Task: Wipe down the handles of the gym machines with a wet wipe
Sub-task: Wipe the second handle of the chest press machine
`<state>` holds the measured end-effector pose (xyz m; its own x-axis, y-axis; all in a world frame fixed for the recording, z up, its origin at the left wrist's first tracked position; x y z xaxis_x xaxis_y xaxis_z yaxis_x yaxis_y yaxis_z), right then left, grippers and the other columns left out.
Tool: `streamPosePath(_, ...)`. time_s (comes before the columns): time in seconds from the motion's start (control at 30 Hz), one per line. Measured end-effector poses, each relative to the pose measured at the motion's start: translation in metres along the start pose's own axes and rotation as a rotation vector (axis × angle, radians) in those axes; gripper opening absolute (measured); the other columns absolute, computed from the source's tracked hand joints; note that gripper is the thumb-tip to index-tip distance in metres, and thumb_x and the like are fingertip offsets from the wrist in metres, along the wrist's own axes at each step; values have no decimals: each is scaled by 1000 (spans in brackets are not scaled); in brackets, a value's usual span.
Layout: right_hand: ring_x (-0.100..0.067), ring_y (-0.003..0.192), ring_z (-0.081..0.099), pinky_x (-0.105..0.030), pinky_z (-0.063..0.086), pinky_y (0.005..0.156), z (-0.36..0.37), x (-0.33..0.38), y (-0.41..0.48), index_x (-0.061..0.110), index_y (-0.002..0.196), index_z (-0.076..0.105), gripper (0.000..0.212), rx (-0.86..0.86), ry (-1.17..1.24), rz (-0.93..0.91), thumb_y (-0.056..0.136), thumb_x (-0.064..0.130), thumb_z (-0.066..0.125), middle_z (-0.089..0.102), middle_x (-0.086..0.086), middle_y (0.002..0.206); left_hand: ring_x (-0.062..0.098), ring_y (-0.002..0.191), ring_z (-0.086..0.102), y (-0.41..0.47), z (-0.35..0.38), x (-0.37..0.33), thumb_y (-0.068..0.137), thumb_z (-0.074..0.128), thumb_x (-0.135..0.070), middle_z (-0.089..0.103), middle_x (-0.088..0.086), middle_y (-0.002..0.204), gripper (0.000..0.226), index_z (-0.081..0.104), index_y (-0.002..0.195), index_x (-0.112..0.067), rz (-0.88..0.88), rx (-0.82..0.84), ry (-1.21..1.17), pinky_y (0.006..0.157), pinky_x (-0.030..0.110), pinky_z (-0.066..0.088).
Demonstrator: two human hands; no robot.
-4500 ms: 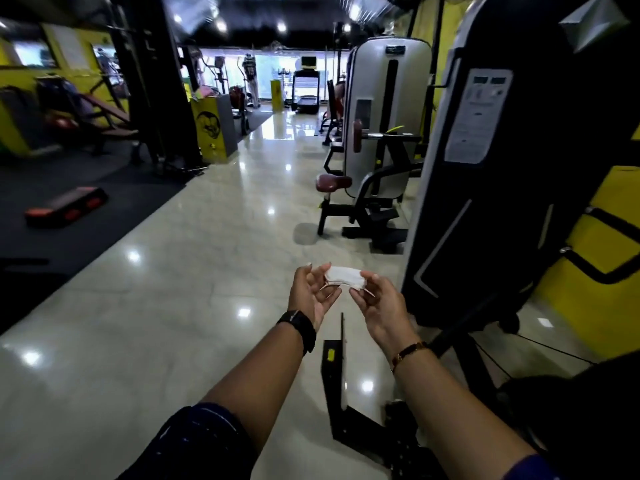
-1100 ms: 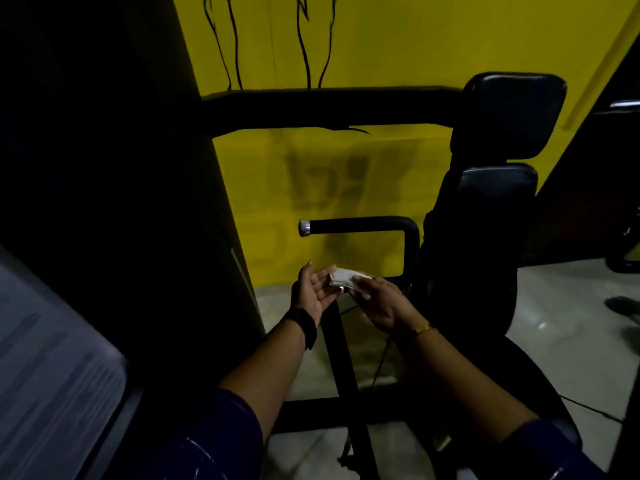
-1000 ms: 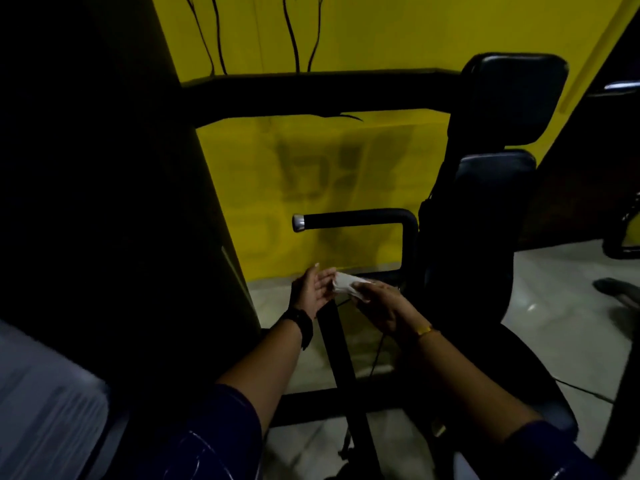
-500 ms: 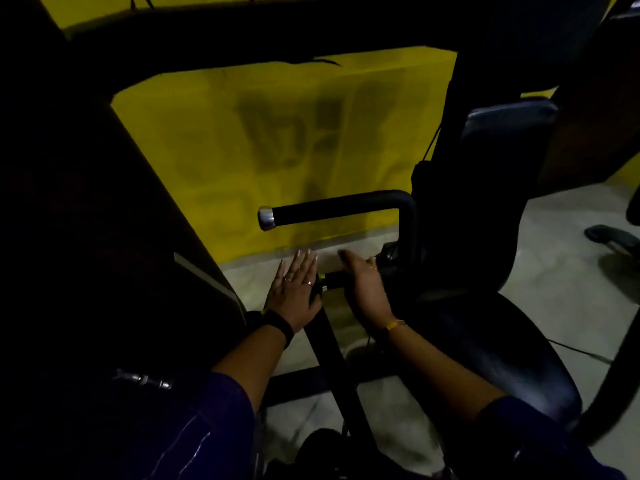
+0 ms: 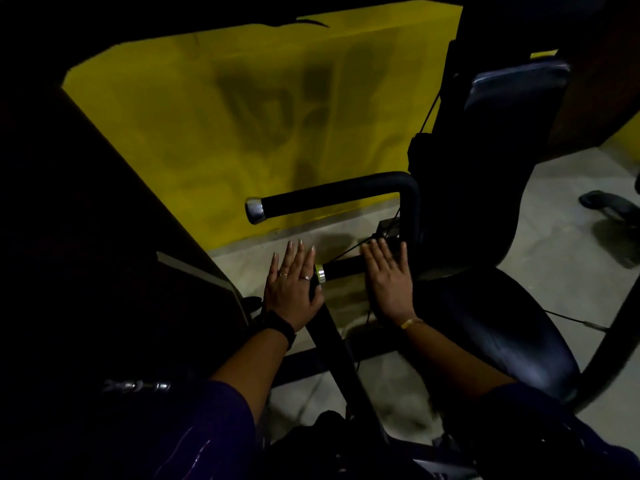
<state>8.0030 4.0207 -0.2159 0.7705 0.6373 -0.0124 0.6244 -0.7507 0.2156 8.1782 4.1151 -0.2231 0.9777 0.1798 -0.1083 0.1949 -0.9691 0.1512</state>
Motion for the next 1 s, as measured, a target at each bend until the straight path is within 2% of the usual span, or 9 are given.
streamPosePath(0.13,-29,122,56,-43,-2,117,2,65,2,0,127,59,53,80,96,-108,85,21,33,62,-16,128,28,144,21,-1,1,3,79,38,-38,37,17,152,74,31,147,-8,26,-16,31,117,45,6)
streamPosePath(0.23,-26,129,50,-44,5,116,6,61,-6,2,134,52,53,69,72,-241,87,20,35,56,-14,136,27,144,20,-2,1,5,80,37,-38,36,18,152,74,27,147,-9,41,-23,34,117,44,5)
streamPosePath(0.33,-21,146,19,-44,2,118,11,9,-16,7,151,23,69,-27,-36,-289,83,10,36,43,-12,148,27,144,21,-2,1,2,80,39,-39,37,17,152,74,31,147,-10,3,-20,27,117,44,1)
streamPosePath(0.43,-18,149,-3,-45,-6,119,9,-44,-18,11,154,3,83,-11,-100,-142,82,8,45,36,-10,151,26,144,20,-2,-1,-2,79,39,-39,35,17,154,75,37,147,-9,-32,-24,42,118,45,-4)
streamPosePath(0.5,-23,148,9,-45,-10,119,7,-44,-14,7,152,12,77,18,-97,-41,83,9,45,41,-13,149,24,145,21,-3,-2,-4,79,39,-37,34,16,154,74,39,147,-8,-34,-34,60,118,44,-7)
streamPosePath(0.57,-30,139,34,-44,-11,118,6,-21,-10,3,145,26,67,13,-45,29,79,5,38,47,-17,144,23,144,21,-2,-3,-6,79,38,-36,34,15,154,73,39,147,-7,-18,-38,76,118,44,-8)
streamPosePath(0.7,-30,130,48,-42,-6,118,16,47,-15,3,141,41,59,19,36,-192,83,12,32,51,-16,140,23,144,23,0,-2,-5,80,36,-35,34,15,154,73,32,148,-7,7,-48,116,118,45,-6)
streamPosePath(0.83,-22,142,25,-42,-2,119,25,22,-25,11,154,2,72,-11,-36,-399,90,18,34,31,-6,153,22,144,22,0,-1,-6,86,35,-34,33,15,155,68,28,149,-8,3,-66,117,118,46,-2)
streamPosePath(1.0,-17,149,-4,-43,-6,119,18,-71,-31,15,154,2,76,-106,-133,-314,87,17,38,-5,-2,162,22,144,22,5,-4,-13,86,34,-32,33,14,155,67,26,149,-9,22,-73,118,119,43,-5)
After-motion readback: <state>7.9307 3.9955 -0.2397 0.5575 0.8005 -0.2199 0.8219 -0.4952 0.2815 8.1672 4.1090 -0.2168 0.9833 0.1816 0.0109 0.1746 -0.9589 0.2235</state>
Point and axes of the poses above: each hand's wrist, its own y-axis towards the middle knuckle, its own z-axis out of the palm, x = y × z, the point moved 1 cm from there along y, towards the middle knuckle
